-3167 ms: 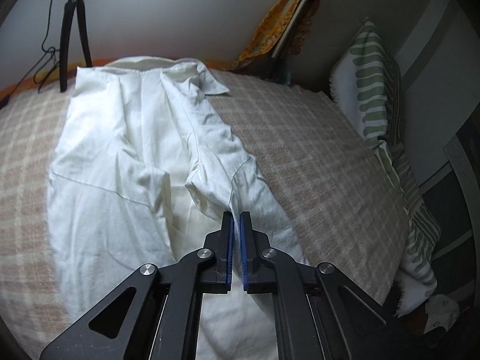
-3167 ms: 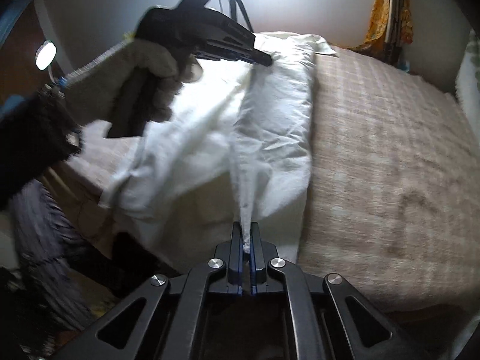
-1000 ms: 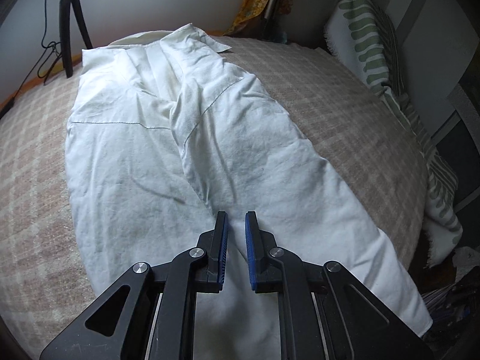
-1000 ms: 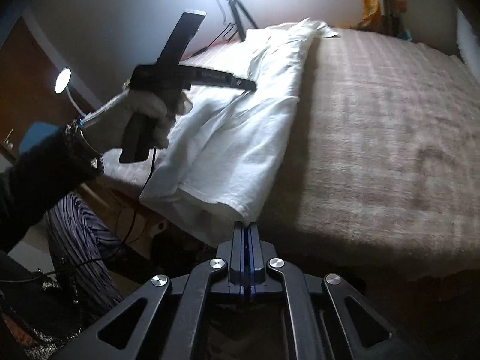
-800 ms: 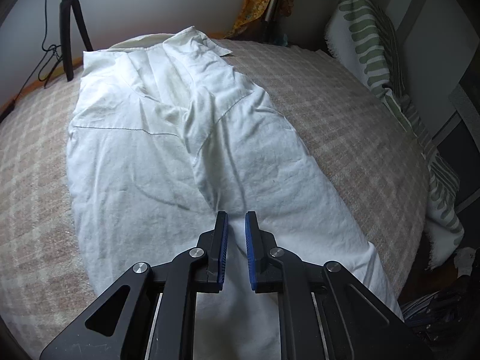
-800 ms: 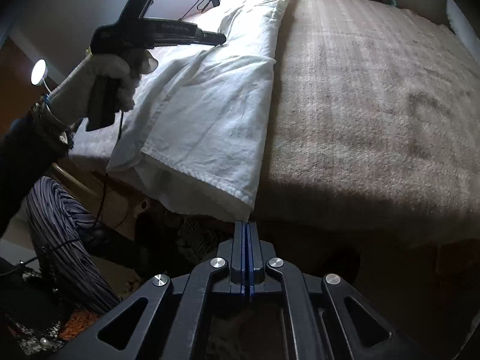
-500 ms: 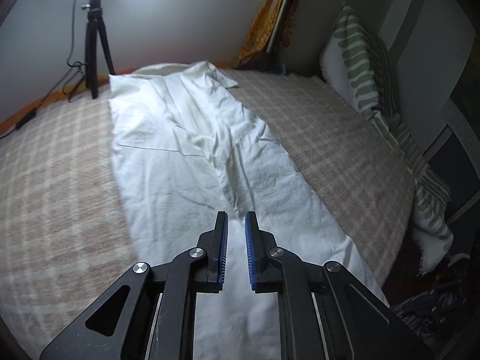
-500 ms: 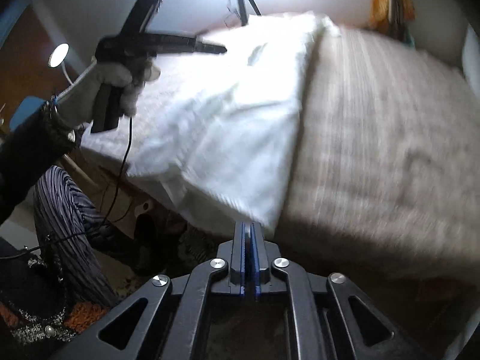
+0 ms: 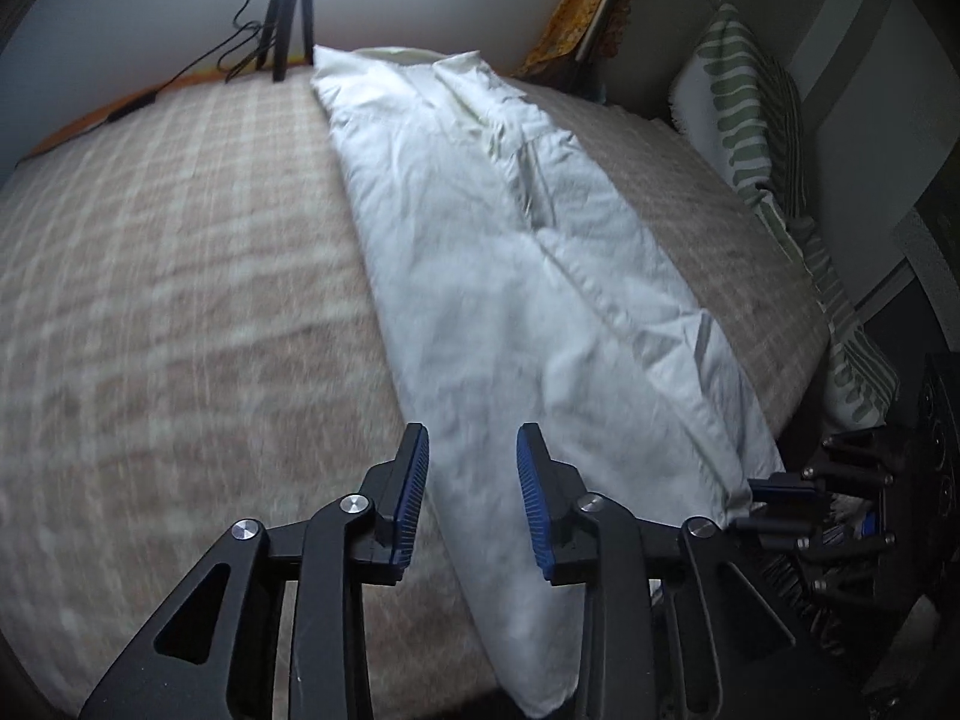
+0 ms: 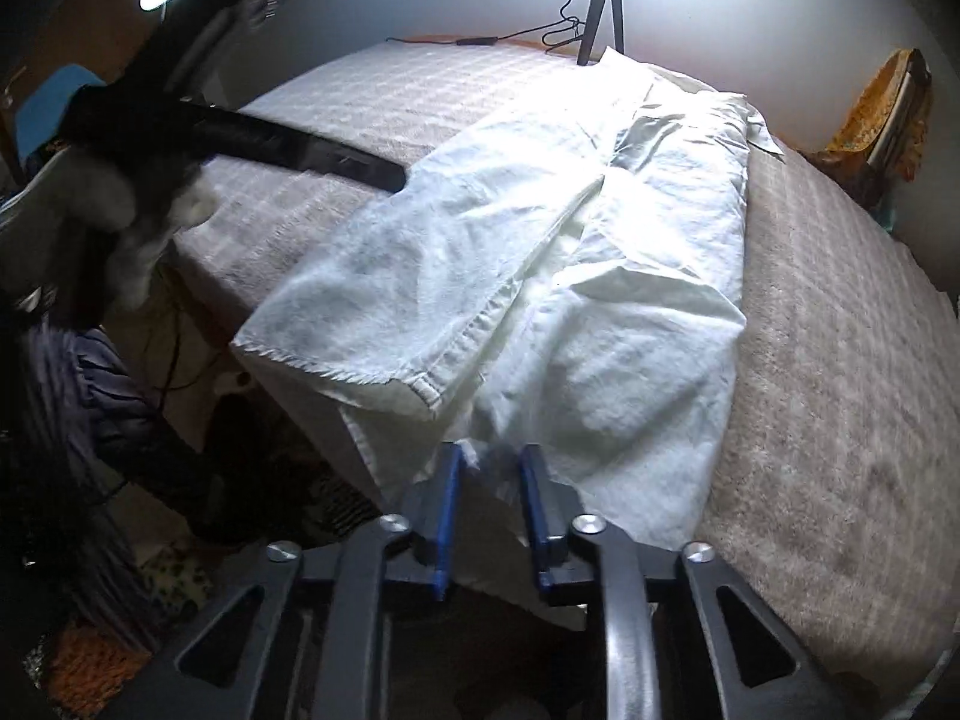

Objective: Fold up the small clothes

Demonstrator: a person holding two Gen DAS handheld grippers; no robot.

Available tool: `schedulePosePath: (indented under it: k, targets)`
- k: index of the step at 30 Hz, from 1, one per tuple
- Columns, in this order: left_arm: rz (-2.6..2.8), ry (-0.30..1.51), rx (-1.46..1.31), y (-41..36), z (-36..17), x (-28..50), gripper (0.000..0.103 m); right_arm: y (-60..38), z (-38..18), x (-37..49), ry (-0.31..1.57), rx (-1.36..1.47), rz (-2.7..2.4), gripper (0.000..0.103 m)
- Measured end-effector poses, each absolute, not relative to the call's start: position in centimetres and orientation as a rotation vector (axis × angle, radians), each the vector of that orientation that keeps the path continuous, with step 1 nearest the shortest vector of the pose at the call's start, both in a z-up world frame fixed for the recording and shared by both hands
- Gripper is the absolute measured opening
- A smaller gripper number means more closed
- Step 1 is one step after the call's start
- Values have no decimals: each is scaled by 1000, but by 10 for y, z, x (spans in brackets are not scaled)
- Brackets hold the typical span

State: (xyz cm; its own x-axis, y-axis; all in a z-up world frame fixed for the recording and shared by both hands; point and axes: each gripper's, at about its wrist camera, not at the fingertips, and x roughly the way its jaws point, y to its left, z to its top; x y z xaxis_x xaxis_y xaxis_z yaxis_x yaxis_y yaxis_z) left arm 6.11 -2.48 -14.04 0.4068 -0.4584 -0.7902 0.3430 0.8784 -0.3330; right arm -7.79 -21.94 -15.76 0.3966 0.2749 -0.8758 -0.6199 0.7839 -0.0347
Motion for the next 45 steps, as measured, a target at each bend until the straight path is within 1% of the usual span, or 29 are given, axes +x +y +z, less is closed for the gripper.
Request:
schedulePosePath:
  k: [1,2,3,6,8,9,10,13,15,17,20,22,24,27,28,30,34,40,45]
  targets:
    - [-502,1040,-129,-24,-142,57,35,-217,-159,-78,1013,-398,583,8]
    - [-490,1044,-130,-23,-144,54,36,-215,-160,-78,1012,-404,582,7]
    - [-481,1053,-140,-21,-148,51,36,-214,-160,-79,1011,-409,583,5]
    - [-488,1072,-183,-20,-158,46,35,-210,-159,-81,1005,-420,597,4]
    - [-485,1052,-174,-21,-157,43,30,-210,-154,-82,1004,-405,615,4]
    - [-491,1055,-178,-21,-157,44,16,-213,-150,-81,1011,-367,631,4]
    - [-487,1057,-174,-21,-156,43,12,-214,-146,-81,1015,-336,643,3]
    - [-482,1040,-120,-24,-153,38,12,-229,-116,-78,1007,-160,724,3]
    - [-483,1031,-113,-22,-151,34,12,-231,-106,-80,984,-136,748,3]
    - [-475,1020,-122,-19,-148,34,12,-220,-113,-83,983,-217,732,3]
    - [-462,998,-142,-13,-140,35,12,-200,-143,-89,1033,-325,711,4]
    - [-469,981,-156,-13,-134,36,12,-189,-156,-91,1035,-386,702,4]
    - [-499,972,-155,-18,-127,42,12,-185,-160,-90,1044,-394,714,5]
    - [-536,945,-131,-34,-114,56,12,-179,-158,-100,1074,-410,789,9]
    - [-553,938,-132,-40,-111,61,13,-177,-156,-104,1057,-441,779,14]
    - [-581,926,-118,-54,-106,75,13,-177,-151,-109,1027,-472,756,15]
    - [-639,926,-86,-84,-102,100,13,-191,-145,-100,1030,-438,656,19]
    - [-679,944,-9,-128,-110,122,13,-207,-135,-92,1018,-426,591,20]
    - [-674,981,32,-141,-129,130,13,-210,-135,-92,1015,-428,584,21]
